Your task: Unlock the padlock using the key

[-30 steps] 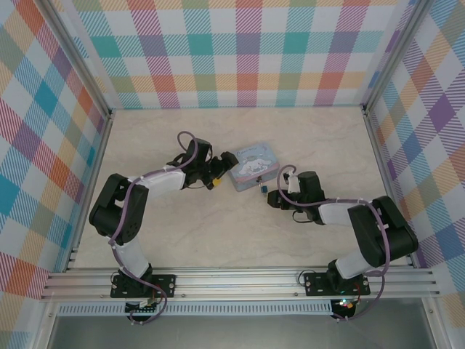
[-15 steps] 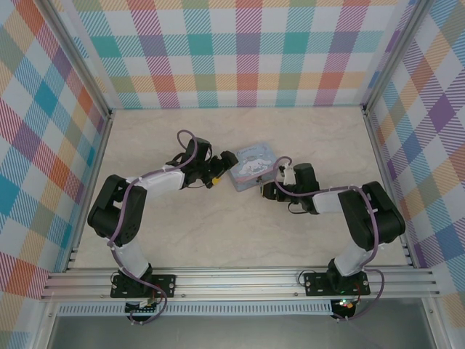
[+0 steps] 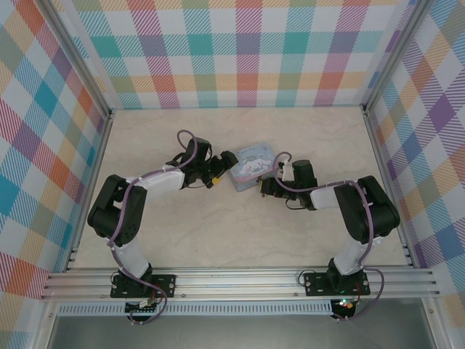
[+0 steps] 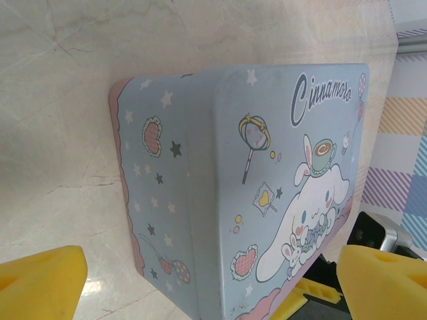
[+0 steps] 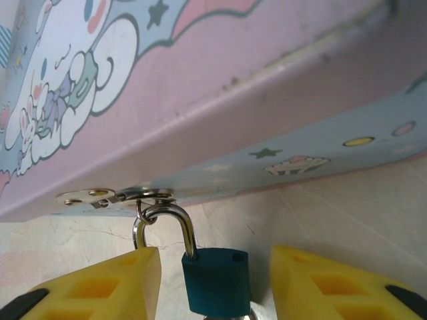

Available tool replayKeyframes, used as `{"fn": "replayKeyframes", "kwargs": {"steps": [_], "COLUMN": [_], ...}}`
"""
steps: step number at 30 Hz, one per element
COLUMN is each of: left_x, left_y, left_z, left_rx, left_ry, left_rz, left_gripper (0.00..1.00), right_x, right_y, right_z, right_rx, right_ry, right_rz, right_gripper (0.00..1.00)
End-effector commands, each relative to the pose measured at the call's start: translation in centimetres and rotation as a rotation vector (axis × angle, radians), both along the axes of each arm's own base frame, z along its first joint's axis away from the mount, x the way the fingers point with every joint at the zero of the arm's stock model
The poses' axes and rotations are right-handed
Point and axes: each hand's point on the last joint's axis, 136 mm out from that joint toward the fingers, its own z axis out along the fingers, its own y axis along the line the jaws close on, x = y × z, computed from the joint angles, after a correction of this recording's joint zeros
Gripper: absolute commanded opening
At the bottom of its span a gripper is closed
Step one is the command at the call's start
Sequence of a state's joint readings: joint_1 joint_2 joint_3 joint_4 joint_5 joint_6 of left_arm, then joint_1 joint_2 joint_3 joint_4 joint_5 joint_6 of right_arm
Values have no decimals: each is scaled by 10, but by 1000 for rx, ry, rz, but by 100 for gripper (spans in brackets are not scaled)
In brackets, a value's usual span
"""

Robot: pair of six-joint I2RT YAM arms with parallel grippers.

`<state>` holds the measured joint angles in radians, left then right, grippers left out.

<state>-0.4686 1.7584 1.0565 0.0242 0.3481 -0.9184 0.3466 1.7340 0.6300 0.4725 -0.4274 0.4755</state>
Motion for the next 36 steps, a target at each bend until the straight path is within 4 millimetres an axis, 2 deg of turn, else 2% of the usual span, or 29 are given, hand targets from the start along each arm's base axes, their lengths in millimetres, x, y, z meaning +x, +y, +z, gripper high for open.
{"fn": "replayKeyframes", "kwargs": {"steps": [1, 16, 20, 25, 32, 36], "left_x": [5, 5, 5, 5, 3, 0], "left_y": [-2, -2, -2, -2, 0, 3], "left_z": [4, 1, 1, 1, 1, 2], "left_rx": [-8, -11, -11, -6, -3, 5], "left_ry": [-26, -24, -23, -23, -23, -25], "left_rz": [-10, -5, -5, -5, -3, -1], "left_gripper": [96, 96, 96, 96, 96, 96], "right_x": [-12, -19, -19, -16, -10, -8], "right_y": [3, 16, 20, 26, 30, 25], "right_z": [-20, -30, -33, -24, -8, -5], "right_rx": [-24, -79, -93, -47, 13, 10], "right_ry": [83, 130, 141, 119, 84, 73], "right_rz": [18, 75, 87, 92, 70, 40], "right_gripper": [43, 40, 34, 28, 6, 0]}}
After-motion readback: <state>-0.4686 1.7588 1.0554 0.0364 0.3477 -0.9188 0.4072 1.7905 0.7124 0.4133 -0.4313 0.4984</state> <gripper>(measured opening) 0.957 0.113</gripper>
